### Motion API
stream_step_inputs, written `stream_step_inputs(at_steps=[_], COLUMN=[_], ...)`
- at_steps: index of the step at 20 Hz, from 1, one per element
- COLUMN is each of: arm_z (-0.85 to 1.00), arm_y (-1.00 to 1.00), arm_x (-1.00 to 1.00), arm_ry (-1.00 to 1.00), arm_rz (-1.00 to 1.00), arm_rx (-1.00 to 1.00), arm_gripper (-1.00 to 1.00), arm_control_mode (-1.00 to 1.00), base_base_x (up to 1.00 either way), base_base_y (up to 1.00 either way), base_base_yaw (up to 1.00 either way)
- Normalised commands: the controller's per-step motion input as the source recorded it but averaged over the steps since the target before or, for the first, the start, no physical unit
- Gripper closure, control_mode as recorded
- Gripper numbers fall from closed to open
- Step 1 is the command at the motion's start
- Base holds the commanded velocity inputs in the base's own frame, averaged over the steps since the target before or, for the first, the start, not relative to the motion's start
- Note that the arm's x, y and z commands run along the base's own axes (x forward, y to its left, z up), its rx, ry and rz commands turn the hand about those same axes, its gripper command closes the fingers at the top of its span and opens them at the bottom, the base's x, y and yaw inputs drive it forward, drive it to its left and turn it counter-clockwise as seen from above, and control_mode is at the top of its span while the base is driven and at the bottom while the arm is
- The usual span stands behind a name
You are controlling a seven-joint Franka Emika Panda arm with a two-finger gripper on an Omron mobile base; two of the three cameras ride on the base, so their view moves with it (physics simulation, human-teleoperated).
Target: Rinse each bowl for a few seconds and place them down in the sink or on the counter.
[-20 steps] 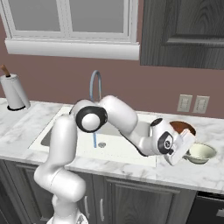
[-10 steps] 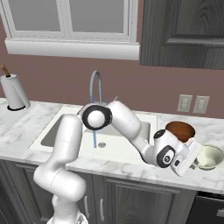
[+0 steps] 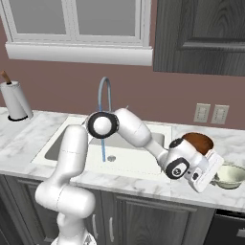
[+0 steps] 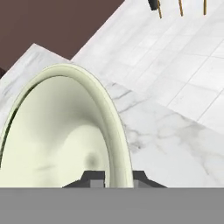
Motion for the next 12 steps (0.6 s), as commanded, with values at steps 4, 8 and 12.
stream_step_inputs(at_steps=[4, 8, 12], arm_z=[-0.25, -0.17, 0.04], arm_y=[-0.09, -0.12, -0.10], arm_x=[-0.09, -0.08, -0.03], arm_ry=[0.02, -0.03, -0.06], arm_rz=[-0.02, 0.00, 0.00], arm_rx=[0.00, 0.00, 0.00], arm_gripper=[-1.00, -1.00, -1.00], arm_control_mode=[-1.00, -1.00, -1.00], base_base_x=[0.00, 0.00, 0.00], base_base_y=[0.00, 0.00, 0.00], base_base_yaw=[0.00, 0.00, 0.00])
